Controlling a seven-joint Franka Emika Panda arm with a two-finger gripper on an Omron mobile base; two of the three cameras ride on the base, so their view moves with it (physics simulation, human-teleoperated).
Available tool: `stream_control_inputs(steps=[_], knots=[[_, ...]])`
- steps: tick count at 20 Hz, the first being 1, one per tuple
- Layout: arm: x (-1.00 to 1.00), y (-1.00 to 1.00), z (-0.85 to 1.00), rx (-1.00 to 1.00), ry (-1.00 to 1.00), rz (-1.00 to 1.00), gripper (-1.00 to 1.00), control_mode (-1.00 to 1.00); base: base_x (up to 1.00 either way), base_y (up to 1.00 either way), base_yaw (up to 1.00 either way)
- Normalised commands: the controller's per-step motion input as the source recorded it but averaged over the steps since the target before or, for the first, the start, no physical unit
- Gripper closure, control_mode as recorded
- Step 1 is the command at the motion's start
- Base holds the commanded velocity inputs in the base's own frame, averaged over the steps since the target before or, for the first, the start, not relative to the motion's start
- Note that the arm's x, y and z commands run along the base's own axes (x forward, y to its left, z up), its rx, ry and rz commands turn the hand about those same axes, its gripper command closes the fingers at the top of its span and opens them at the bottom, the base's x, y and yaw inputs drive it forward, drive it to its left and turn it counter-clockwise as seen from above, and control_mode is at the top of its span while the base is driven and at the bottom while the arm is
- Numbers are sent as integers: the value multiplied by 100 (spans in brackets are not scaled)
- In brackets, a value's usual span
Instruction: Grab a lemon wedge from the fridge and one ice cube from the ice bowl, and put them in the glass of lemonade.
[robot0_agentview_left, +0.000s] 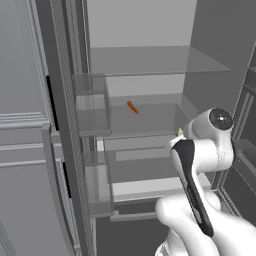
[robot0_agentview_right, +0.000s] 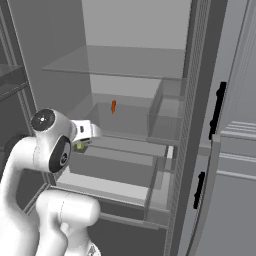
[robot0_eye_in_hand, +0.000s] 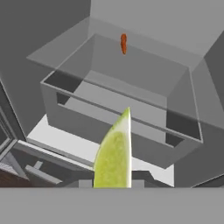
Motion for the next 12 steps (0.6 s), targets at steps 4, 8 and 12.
stream_control_inputs(steps=[4, 8, 12], knots=[[-84, 0, 64, 0, -13, -1, 100, -100, 0, 0, 0], [-77, 0, 27, 0, -10, 0, 100, -100, 0, 0, 0], [-99, 0, -14, -1, -3, 0, 100, -100, 0, 0, 0]])
